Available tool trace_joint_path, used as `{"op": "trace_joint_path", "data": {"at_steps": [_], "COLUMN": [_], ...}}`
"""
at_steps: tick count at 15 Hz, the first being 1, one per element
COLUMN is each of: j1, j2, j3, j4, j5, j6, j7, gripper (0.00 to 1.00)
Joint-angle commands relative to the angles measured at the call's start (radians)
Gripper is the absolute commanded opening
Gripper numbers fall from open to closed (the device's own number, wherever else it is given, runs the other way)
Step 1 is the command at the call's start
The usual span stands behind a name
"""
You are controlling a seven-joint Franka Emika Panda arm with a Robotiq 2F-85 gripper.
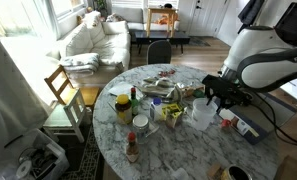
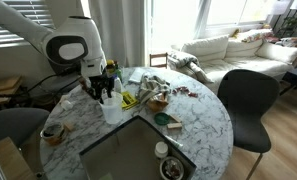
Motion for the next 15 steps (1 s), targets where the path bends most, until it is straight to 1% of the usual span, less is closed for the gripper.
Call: {"op": "trace_joint_path", "data": {"at_steps": [1,2,3,4,7,8,10,13,14,15], "j1": [0.005,0.005,0.008,0.013,0.047,0.061,0.084,0.103,0.099,0.105], "j2": [-0.073,-0.086,-0.096,-0.102,-0.057,-0.02,0.059,0.206,0.081,0.117], "j3": [0.01,0.016,0.023,0.03,0.041,0.046,0.061,0.088,0.08,0.083], "j4": [0.014,0.034,0.058,0.085,0.202,0.254,0.356,0.504,0.386,0.415], "j5": [0.003,-0.004,-0.005,0.009,0.182,0.259,0.377,0.494,0.427,0.435], "j6": [-0.1,-0.138,-0.174,-0.208,-0.259,-0.275,-0.325,-0.41,-0.351,-0.355], "j7": [-0.013,-0.01,-0.013,-0.028,-0.171,-0.206,-0.26,-0.335,-0.277,-0.282], "gripper": [0.81,0.9,0.97,1.0,1.0,1.0,1.0,1.0,1.0,1.0]}}
